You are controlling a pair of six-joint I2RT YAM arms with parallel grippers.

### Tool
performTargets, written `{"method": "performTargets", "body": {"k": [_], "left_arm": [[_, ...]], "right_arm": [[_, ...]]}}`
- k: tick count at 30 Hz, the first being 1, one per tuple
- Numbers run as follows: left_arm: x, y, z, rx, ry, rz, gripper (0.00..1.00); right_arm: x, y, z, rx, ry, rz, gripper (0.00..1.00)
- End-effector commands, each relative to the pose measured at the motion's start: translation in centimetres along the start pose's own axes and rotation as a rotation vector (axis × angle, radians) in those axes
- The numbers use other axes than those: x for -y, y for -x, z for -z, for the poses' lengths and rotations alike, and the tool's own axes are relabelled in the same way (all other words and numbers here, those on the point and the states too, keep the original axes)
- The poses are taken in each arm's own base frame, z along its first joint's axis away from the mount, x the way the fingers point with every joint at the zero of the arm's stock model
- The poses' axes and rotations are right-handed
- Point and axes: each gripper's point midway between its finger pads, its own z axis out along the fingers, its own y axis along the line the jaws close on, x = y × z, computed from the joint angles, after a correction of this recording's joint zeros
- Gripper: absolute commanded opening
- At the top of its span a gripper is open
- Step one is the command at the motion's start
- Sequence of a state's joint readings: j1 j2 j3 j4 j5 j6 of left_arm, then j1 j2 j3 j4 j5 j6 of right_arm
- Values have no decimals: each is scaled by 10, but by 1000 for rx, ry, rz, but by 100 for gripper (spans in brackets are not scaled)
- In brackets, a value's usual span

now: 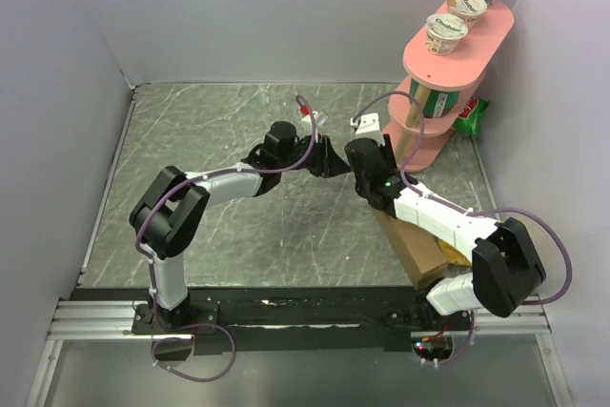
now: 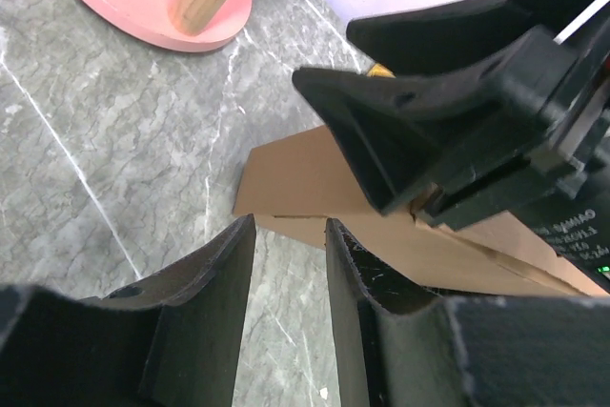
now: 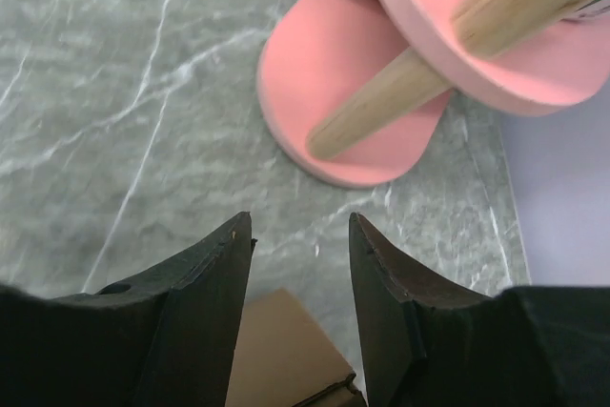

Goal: Fold the paper box

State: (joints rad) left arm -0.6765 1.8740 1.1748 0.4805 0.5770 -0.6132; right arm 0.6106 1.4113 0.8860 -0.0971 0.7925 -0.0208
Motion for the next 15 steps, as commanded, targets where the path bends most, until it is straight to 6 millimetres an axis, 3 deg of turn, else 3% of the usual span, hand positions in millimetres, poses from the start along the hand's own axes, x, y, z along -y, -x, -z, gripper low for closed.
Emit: {"method": "performTargets", "body": {"k": [1, 6, 10, 15], "left_arm": [[23, 28, 4, 48, -52, -60, 41], [22, 26, 5, 44, -51, -62, 41], [23, 29, 8, 45, -44, -71, 42], [26, 38, 17, 60, -29, -87, 43]], "right_arm": [[21, -143, 20, -436, 39, 490, 51], [23, -145, 20, -450, -1, 521, 50], [14, -130, 21, -418, 70, 408, 52], [-2, -73, 35, -312, 218, 234, 81]]}}
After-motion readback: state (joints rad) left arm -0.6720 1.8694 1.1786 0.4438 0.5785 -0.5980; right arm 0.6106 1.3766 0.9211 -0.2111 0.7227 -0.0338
